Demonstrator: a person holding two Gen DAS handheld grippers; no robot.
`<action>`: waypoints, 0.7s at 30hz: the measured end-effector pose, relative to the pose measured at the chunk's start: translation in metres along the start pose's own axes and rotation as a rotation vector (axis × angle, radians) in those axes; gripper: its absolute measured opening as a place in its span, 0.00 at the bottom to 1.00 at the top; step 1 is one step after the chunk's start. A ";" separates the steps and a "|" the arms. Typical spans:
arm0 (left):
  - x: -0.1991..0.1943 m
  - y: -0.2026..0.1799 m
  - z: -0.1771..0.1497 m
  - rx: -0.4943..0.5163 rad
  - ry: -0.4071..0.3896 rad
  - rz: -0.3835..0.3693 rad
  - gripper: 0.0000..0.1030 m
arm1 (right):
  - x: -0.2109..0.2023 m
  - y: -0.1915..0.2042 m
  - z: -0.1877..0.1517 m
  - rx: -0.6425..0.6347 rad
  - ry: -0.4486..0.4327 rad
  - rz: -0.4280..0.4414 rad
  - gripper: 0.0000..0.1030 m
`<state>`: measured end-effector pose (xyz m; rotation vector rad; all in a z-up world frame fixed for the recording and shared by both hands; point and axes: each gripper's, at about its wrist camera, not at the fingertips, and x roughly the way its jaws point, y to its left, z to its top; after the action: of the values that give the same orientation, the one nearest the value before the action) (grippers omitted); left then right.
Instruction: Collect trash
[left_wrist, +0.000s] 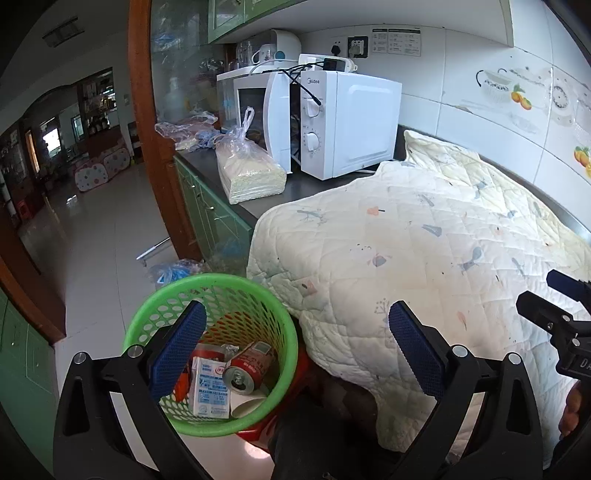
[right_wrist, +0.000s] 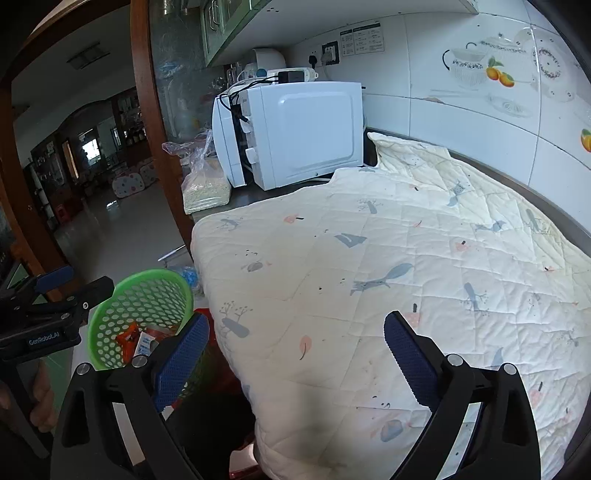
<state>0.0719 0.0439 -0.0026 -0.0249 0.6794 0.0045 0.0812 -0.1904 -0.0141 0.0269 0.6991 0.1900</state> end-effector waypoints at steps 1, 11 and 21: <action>-0.001 0.000 -0.001 -0.002 0.001 0.001 0.95 | -0.001 0.000 0.000 0.002 0.000 -0.001 0.90; -0.012 -0.006 -0.009 -0.044 0.005 0.006 0.95 | -0.009 -0.008 -0.002 0.031 -0.011 -0.020 0.91; -0.022 -0.008 -0.003 -0.049 -0.036 0.037 0.95 | -0.014 -0.013 -0.001 0.047 -0.021 -0.028 0.91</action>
<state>0.0531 0.0357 0.0086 -0.0593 0.6440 0.0569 0.0723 -0.2060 -0.0072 0.0635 0.6829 0.1460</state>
